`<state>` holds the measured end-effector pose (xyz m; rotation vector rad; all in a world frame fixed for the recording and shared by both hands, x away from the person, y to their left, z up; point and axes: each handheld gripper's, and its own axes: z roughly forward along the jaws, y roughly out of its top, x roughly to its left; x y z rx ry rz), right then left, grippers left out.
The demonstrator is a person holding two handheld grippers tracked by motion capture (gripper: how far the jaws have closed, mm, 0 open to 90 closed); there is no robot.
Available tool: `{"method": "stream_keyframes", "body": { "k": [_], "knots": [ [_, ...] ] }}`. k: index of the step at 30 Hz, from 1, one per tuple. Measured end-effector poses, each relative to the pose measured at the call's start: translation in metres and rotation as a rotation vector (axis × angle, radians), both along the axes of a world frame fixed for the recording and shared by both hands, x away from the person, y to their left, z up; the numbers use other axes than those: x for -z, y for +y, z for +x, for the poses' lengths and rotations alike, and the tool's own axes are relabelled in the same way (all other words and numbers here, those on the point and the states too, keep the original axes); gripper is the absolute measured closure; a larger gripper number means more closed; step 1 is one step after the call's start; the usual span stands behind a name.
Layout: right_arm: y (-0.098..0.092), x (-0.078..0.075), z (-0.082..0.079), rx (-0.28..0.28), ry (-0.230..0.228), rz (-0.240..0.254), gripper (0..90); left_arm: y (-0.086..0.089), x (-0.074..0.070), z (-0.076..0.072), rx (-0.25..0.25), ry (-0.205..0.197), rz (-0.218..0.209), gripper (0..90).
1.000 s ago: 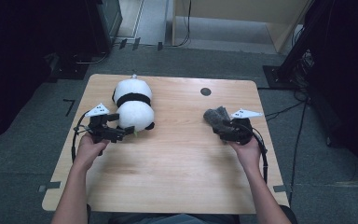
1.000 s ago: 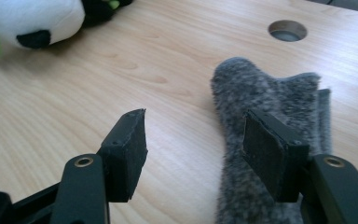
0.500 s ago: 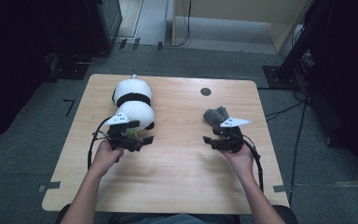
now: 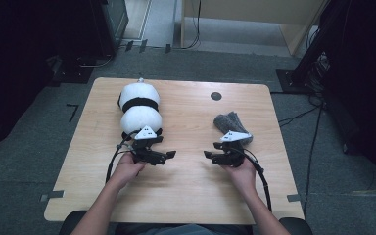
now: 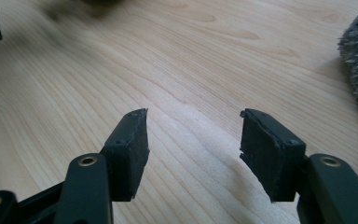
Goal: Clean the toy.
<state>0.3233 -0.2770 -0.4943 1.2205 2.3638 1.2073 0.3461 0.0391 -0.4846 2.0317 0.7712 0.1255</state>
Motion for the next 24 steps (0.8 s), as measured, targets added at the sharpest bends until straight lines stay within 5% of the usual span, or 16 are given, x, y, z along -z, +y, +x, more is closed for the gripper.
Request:
{"method": "stream_keyframes", "body": {
  "k": [13,19,24],
  "knots": [
    [0.013,0.022,-0.003,0.008,-0.001,-0.054,41.2,-0.014,0.026,0.003,0.009,0.011,0.095,14.4],
    [0.018,0.027,-0.003,0.024,-0.058,-0.083,37.5,-0.019,0.033,0.003,0.02,0.016,0.135,14.6],
    [0.02,0.028,-0.004,0.018,-0.077,-0.108,35.2,-0.018,0.033,0.004,0.015,0.032,0.126,14.5]
  ]
}}
